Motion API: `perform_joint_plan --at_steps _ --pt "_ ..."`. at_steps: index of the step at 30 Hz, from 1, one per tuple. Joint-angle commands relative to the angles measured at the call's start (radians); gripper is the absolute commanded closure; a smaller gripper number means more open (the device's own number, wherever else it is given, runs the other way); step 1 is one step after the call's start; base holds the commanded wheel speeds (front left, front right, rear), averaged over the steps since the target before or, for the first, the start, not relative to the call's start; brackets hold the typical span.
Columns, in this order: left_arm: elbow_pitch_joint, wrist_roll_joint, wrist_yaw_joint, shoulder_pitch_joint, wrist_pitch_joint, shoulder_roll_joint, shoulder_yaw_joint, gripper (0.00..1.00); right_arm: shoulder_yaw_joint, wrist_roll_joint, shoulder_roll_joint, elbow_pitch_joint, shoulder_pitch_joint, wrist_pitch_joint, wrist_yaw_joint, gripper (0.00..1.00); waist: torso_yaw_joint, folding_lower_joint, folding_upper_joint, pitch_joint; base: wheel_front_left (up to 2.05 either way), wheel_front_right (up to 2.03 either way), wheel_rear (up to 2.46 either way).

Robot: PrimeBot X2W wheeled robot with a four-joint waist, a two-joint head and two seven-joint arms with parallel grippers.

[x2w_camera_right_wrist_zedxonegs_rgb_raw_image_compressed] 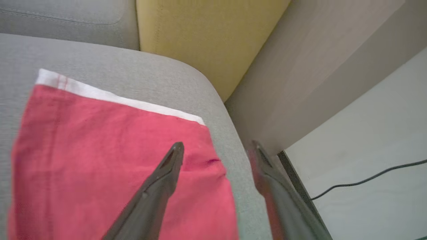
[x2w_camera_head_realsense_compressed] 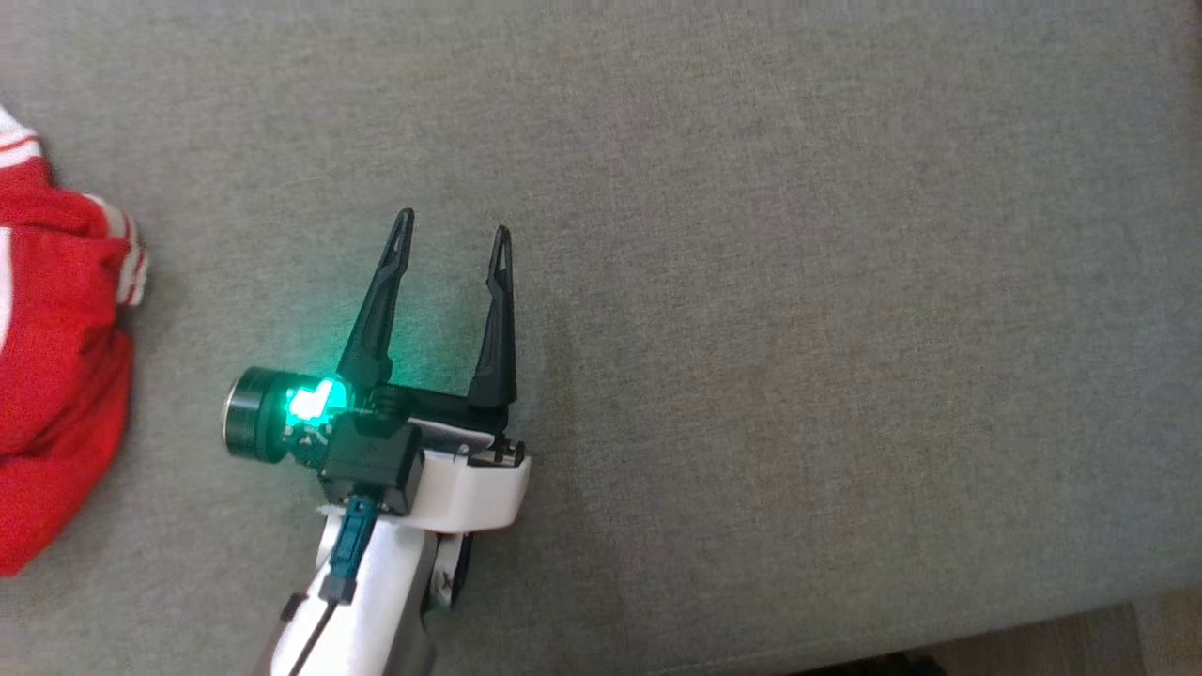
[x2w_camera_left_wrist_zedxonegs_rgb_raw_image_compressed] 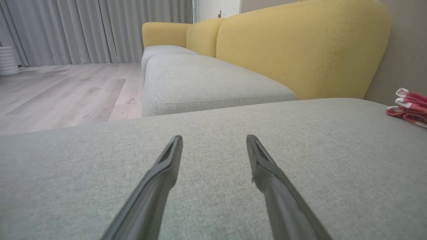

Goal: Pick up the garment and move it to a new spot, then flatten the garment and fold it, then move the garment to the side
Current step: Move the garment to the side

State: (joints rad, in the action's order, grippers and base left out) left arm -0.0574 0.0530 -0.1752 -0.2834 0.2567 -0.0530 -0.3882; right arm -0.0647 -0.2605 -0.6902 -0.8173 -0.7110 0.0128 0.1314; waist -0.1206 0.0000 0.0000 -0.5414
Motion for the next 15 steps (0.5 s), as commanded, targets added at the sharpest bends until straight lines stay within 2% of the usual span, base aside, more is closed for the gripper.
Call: perform_joint_plan --at_steps 1,5,8,9,15 --pt "0.025 0.009 -0.003 0.003 0.005 0.003 0.025 0.0 -0.001 0.028 -0.002 0.022 0.005 0.024 -0.001 0.0 0.014 0.0 0.0 0.034 0.0 0.0 0.0" --pt "0.017 0.027 -0.009 0.03 0.005 0.003 0.026 0.0 0.032 0.052 0.105 0.052 0.036 0.059 -0.001 0.0 0.036 0.0 0.0 0.098 0.0 0.0 0.0" --pt "0.011 0.042 -0.014 0.057 0.005 0.003 0.026 0.0 0.108 0.031 0.183 0.094 0.084 0.085 -0.001 0.0 0.055 0.0 0.0 0.155 0.0 0.0 0.0" --pt "0.008 0.053 -0.018 0.078 0.005 0.003 0.029 0.0 0.163 0.003 0.223 0.116 0.122 0.103 -0.001 0.0 0.069 0.0 0.0 0.193 0.0 0.0 0.0" --pt "-0.016 0.078 -0.025 0.15 0.005 0.003 0.045 0.0 0.251 -0.109 0.348 0.145 0.229 0.193 -0.001 0.0 0.108 0.0 0.0 0.313 0.0 0.0 0.0"
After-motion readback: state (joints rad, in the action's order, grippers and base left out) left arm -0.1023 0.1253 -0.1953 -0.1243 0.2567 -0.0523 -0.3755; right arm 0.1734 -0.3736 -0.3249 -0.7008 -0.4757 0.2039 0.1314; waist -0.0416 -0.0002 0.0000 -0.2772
